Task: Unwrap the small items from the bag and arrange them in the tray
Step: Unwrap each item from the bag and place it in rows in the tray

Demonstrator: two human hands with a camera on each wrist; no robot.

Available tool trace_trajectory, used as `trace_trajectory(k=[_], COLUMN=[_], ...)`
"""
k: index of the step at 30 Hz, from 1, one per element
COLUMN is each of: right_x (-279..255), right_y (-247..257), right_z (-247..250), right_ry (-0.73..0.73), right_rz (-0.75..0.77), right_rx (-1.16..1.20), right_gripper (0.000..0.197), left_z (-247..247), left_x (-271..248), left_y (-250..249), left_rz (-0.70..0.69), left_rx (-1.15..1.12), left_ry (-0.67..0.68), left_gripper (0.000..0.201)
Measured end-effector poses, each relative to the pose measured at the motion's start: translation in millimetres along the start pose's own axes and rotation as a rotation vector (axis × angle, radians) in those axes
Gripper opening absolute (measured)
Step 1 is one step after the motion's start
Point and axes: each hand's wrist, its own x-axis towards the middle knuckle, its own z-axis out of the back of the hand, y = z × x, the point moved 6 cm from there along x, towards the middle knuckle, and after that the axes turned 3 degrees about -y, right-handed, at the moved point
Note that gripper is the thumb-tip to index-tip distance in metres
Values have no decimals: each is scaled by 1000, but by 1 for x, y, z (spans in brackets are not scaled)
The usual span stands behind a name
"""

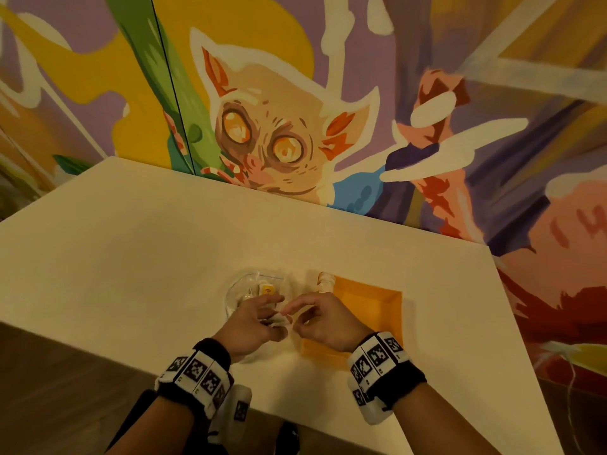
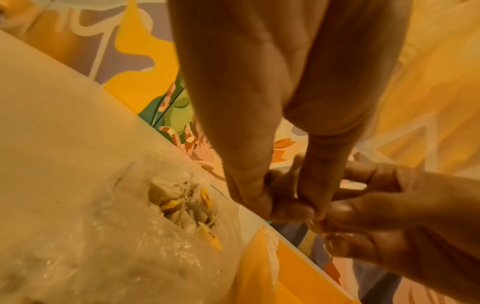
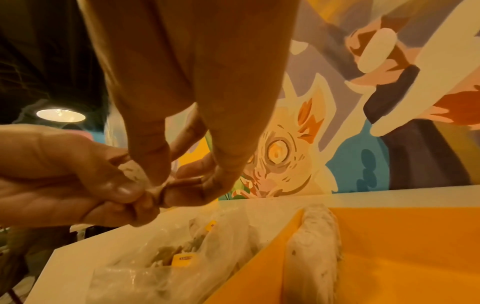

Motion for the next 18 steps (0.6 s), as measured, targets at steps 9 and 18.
trace_trajectory(k=[9,18], right_x=[-7,-1], right_y=[9,1], right_z=[-3,17], right_ry=[-124,-360], right_rz=[111,37], right_rx=[-128,-49], right_gripper=[12,7], left_z=[4,13], left_x=[-13,-21], left_y=[-9,-60], left_rz=[13,-383], left_rx=[-27,308], left_ry=[57,-253], left_gripper=[64,8])
